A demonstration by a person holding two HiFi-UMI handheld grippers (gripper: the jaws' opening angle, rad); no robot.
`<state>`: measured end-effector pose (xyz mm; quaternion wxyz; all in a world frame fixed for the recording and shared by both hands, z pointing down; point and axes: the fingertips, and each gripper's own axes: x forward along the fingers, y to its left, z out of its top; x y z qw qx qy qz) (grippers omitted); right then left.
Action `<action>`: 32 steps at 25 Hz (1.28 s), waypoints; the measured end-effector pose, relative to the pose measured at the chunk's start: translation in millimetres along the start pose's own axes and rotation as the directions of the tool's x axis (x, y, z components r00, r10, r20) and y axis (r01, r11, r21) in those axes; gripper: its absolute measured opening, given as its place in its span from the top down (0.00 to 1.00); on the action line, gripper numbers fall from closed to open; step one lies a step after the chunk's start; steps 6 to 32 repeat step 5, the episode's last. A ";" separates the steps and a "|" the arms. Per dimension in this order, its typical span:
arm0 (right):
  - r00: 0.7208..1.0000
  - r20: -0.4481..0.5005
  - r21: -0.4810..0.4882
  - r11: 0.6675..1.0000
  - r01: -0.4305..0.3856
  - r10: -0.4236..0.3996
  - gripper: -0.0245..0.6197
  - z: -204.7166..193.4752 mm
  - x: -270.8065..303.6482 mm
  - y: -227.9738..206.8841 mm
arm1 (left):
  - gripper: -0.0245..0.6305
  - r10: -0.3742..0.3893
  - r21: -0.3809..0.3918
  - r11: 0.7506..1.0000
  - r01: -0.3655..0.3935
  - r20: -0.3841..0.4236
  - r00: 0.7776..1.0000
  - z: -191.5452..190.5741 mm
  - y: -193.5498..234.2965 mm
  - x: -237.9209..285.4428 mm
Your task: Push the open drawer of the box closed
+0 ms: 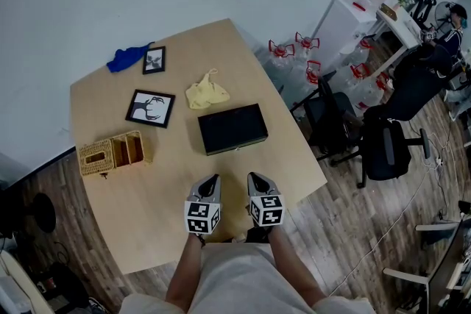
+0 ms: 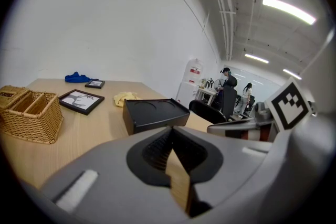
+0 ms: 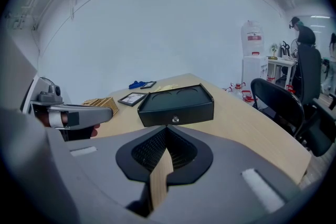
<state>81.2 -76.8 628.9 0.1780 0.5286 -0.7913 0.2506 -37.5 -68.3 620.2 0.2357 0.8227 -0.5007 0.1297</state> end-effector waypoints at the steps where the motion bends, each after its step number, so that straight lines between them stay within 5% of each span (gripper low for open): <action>1: 1.000 -0.001 0.001 1.000 0.000 0.000 0.96 -0.5 -0.1 -0.1 | 0.88 0.000 0.001 1.000 0.000 0.001 1.000 -0.1 0.0 -0.2; 32: 1.000 -0.003 0.004 1.000 0.001 -0.001 0.96 -1.1 -0.8 -2.1 | 0.88 0.002 0.001 1.000 -0.002 0.003 1.000 0.4 -1.1 0.3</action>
